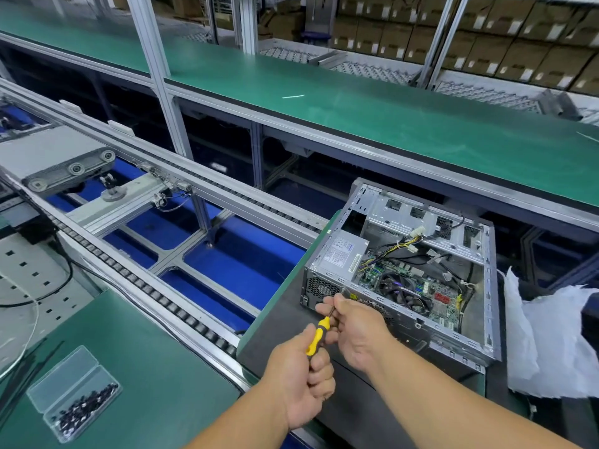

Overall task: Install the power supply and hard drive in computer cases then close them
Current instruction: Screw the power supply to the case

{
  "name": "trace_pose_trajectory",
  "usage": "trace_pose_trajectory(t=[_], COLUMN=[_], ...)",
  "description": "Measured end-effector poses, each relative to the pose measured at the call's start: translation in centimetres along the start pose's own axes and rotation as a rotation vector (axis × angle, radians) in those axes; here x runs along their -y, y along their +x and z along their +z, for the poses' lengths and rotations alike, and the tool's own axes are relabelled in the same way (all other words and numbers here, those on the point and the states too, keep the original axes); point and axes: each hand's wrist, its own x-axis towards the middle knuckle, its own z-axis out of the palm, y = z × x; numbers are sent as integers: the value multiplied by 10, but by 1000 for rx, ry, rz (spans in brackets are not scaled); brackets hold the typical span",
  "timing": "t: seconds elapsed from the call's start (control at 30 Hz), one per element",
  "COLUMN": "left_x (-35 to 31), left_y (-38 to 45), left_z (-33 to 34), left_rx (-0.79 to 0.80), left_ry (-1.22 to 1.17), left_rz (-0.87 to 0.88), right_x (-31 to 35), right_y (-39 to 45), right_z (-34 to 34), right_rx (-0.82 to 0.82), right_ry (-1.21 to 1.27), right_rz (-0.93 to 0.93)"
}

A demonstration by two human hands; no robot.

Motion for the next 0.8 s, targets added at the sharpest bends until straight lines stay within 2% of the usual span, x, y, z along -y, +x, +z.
trace_pose_trajectory(t=[0.03,0.1,0.13,0.17,0.23,0.33,0.37,0.43,0.47,0.57,0.6,0.67,0.7,0.77,0.8], left_x=[1,7,10,11,14,4,3,2,4,7,8,4,3,0,0], left_y=[2,8,8,6,12,7,9,19,23,18,17,16,16,24,26], left_z=[0,-5,-7,-4,-6,11,11,11,9,14,11,12,12,12,15], left_rx=[-78,-282,-328,-354,-289,3,40,-39,-131,-153,-129,-6,24,-35,-171], left_ry=[250,917,1116,1137,888,-25,-115,102,177,397,383,-47,-144,13,99], left_rz=[160,527,608,638,596,-34,-63,84,177,351,323,5,-56,52,138], right_x=[-1,-2,-2,-2,0,1,1,1,1,1,1,3,3,2,2], right_y=[-1,-2,-3,-4,-5,-7,-7,-7,-8,-9,-9,-10,-10,-10,-11], right_z=[0,1,1,2,3,4,4,5,5,7,7,9,9,11,12], right_rx=[-2,-26,-36,-43,-59,-88,-94,-98,-97,-102,-108,-130,-139,-141,-138], right_ry=[-20,-67,-72,-64,-42,-11,-3,-5,-6,8,10,21,29,30,31], right_rz=[-4,-4,-3,-4,-3,6,8,18,24,42,44,48,50,56,64])
